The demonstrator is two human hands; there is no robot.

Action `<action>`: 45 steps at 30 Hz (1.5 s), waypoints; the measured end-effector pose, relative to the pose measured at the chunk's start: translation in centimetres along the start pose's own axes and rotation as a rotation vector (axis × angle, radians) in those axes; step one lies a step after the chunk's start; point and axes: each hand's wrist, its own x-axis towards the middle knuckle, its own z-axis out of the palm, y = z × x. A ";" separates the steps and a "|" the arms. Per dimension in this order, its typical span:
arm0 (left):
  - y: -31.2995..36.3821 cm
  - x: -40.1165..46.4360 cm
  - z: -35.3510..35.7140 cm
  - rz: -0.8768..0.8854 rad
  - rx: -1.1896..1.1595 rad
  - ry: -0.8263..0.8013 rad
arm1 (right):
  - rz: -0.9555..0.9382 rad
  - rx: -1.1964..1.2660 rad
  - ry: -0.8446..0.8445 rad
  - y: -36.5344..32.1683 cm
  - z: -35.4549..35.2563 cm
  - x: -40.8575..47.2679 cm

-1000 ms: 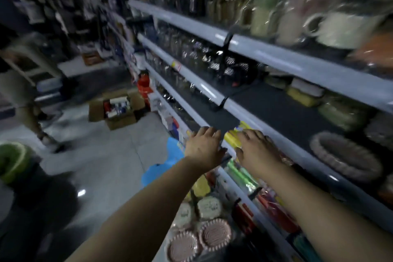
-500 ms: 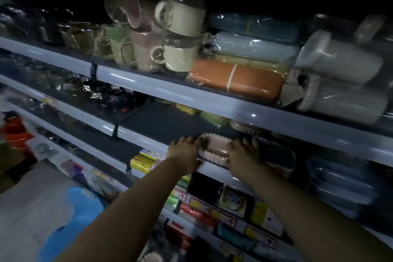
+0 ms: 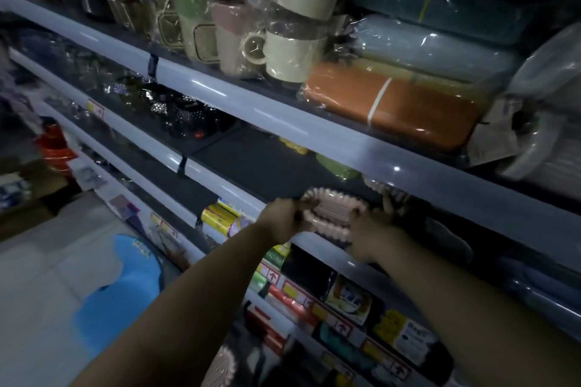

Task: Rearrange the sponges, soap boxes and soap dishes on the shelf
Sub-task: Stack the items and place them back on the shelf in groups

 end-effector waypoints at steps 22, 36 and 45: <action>-18.4 -27.6 -6.0 -0.584 -0.241 0.504 | -0.642 0.611 0.136 -25.7 2.2 -4.0; -27.9 -40.3 18.9 -1.094 -0.384 0.249 | -0.672 0.543 -0.370 -36.5 29.1 -0.5; -33.6 -39.5 29.2 -1.187 -0.366 0.249 | -0.672 0.536 -0.403 -39.9 39.9 4.3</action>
